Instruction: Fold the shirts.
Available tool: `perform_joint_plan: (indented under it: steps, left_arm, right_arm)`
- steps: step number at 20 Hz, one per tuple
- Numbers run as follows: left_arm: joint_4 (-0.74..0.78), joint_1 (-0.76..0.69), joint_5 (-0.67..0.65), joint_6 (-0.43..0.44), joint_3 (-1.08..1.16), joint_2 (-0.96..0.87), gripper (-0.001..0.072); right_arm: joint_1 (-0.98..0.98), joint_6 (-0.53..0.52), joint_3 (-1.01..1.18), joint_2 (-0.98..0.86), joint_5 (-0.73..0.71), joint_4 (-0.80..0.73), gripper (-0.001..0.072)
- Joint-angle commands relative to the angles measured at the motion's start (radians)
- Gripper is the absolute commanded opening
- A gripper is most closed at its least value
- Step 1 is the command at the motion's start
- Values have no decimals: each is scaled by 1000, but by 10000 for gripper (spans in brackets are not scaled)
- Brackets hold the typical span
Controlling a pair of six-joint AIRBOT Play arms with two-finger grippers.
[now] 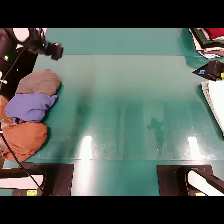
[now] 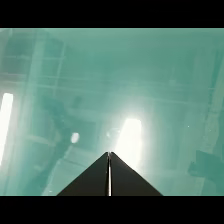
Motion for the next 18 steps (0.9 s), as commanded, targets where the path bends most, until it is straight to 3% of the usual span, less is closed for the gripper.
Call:
perform_joint_plan:
  steps: [1, 5, 11, 13, 14, 18]
  left_arm:
    - [75, 134, 145, -96, -227, -1, 553]
    - [38, 244, 398, -105, -436, -17, 552]
    - [31, 300, 402, -104, -439, -85, 547]
    - [21, 300, 363, -104, -416, -84, 147]
    - [17, 300, 333, -103, -391, -84, 32]
    - [-20, 296, 193, -94, -201, -11, 28]
  right_arm:
    - [1, 1, 0, 0, -3, 0, 17]
    - [1, 1, 0, 0, 16, 0, 17]
    - [1, 1, 0, 0, 34, 0, 17]
    - [1, 1, 0, 0, 43, 0, 17]
    - [1, 1, 0, 0, 53, 0, 17]
    - [1, 1, 13, 3, 59, 1, 16]
